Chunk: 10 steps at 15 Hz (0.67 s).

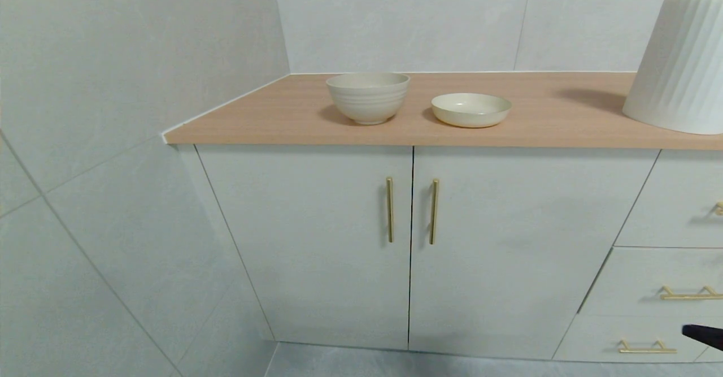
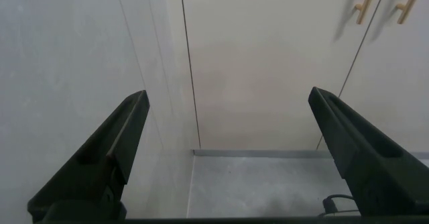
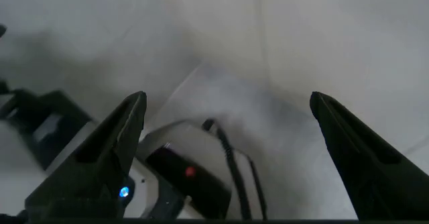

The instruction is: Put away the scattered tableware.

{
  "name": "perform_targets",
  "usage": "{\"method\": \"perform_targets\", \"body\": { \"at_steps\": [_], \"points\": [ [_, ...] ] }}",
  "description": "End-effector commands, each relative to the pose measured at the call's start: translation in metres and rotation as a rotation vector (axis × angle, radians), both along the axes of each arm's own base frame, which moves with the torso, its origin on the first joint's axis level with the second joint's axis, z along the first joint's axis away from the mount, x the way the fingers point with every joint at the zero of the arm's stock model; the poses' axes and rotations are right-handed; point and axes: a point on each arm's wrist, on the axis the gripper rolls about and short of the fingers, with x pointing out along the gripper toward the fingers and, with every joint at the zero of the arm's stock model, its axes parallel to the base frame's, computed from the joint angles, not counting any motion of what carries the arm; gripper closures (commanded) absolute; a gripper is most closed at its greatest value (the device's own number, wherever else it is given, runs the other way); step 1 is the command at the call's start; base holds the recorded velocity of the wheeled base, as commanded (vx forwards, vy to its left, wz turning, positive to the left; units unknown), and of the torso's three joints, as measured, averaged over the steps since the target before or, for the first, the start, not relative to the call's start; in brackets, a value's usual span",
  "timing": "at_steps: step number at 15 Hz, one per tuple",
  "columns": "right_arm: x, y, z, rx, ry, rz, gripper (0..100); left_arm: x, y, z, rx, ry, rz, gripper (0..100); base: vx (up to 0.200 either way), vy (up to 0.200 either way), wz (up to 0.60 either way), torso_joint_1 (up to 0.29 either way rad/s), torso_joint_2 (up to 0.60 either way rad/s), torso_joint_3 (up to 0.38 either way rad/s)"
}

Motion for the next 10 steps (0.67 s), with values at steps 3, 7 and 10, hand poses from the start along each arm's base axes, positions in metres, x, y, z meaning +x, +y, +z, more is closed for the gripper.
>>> {"method": "perform_targets", "body": {
  "at_steps": [3, 7, 10],
  "points": [
    [0.113, 0.076, -0.009, -0.071, 0.131, 0.194, 0, 0.000, 0.000, 0.000, -0.002, 0.000, 0.000, 0, 0.000, 0.000, 0.00, 0.000, 0.00, 0.000],
    [0.155, 0.115, -0.012, -0.035, 0.150, 0.230, 0, 0.000, 0.000, 0.000, -0.002, 0.000, 0.000, 0, 0.000, 0.000, 0.00, 0.000, 0.00, 0.000],
    [0.173, 0.136, -0.011, 0.009, 0.163, 0.238, 0, 0.000, 0.000, 0.000, -0.003, 0.000, 0.000, 0, 0.000, 0.000, 0.00, 0.000, 0.00, 0.000]
  ]
}}
